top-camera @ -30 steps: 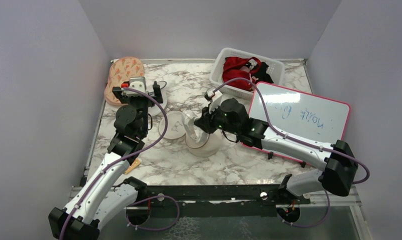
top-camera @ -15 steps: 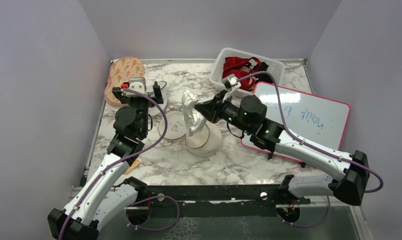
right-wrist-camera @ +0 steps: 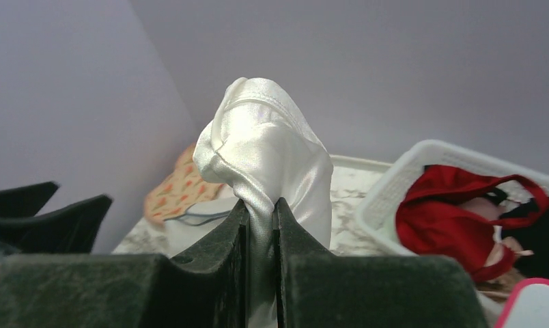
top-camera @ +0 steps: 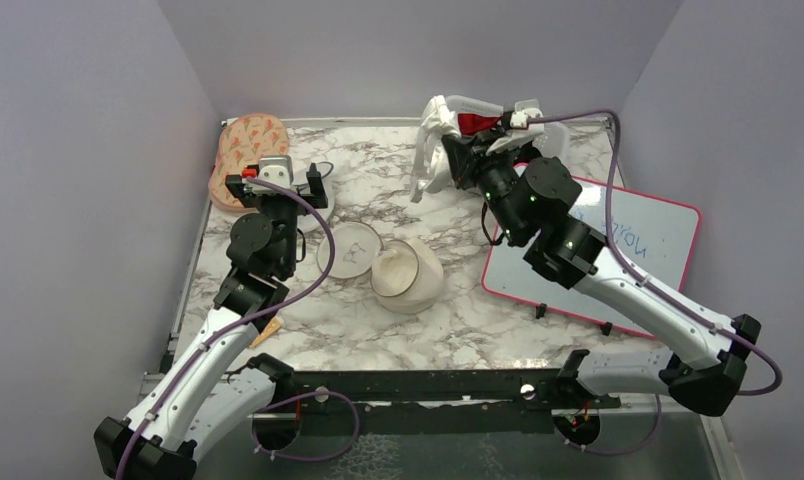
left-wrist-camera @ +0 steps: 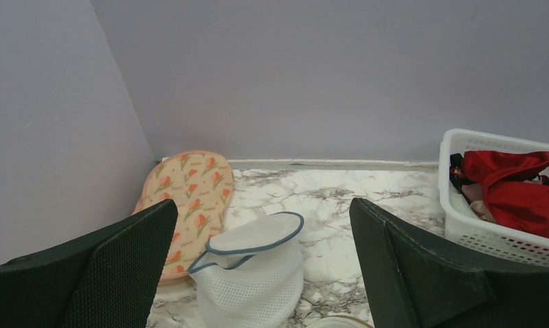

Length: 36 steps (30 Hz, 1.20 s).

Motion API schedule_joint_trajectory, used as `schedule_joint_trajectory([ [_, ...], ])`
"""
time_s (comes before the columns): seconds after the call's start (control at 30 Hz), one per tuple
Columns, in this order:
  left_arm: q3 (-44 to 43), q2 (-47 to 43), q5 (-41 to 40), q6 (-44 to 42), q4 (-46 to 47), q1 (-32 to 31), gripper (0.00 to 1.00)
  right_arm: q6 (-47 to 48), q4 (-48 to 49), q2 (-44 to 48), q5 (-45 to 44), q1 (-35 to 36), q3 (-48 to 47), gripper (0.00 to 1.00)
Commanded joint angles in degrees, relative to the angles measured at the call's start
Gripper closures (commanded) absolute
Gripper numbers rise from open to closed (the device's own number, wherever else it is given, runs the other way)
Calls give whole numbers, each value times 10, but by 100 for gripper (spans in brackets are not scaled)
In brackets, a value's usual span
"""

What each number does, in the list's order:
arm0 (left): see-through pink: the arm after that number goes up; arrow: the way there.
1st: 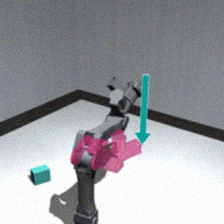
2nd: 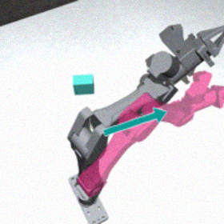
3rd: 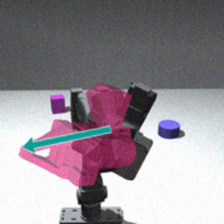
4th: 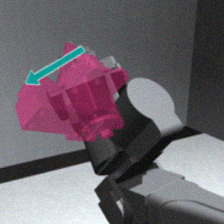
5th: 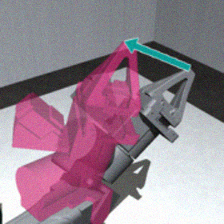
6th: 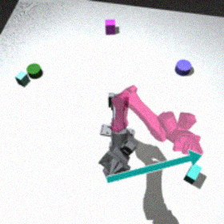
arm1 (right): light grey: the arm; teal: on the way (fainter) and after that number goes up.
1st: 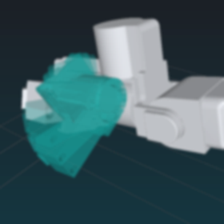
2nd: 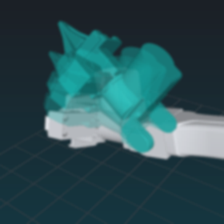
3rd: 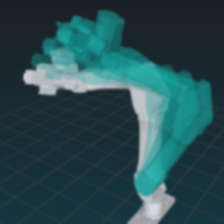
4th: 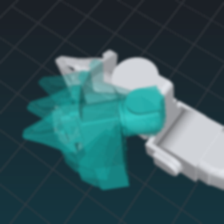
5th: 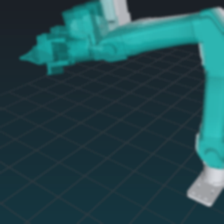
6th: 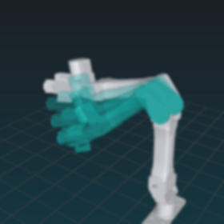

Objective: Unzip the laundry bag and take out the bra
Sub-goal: Place the bra in the bin.

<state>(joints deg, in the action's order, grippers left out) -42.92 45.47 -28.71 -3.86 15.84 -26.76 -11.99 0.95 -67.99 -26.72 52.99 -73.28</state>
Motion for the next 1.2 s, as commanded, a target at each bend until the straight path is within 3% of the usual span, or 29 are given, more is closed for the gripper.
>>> schedule_joint_trajectory([
  [0.0, 0, -7, 6, 0, 9, -3, 8, 94, -9, -54, -83, -43, -59, 99],
  [0.5, 1, -9, 2, -5, 11, -4, 8, 171, -39, -299, -112, -253, -250, 99],
  [0.7, 1, -9, 5, -2, 11, -5, 8, 127, -55, -374, -28, -333, -273, 99],
  [1.0, 3, -10, 1, -6, 13, -8, 8, 130, -146, -565, -19, -344, -367, 98],
  [1.17, 3, -10, 2, -6, 15, -7, 8, 72, -209, -625, 72, -346, -387, 94],
])
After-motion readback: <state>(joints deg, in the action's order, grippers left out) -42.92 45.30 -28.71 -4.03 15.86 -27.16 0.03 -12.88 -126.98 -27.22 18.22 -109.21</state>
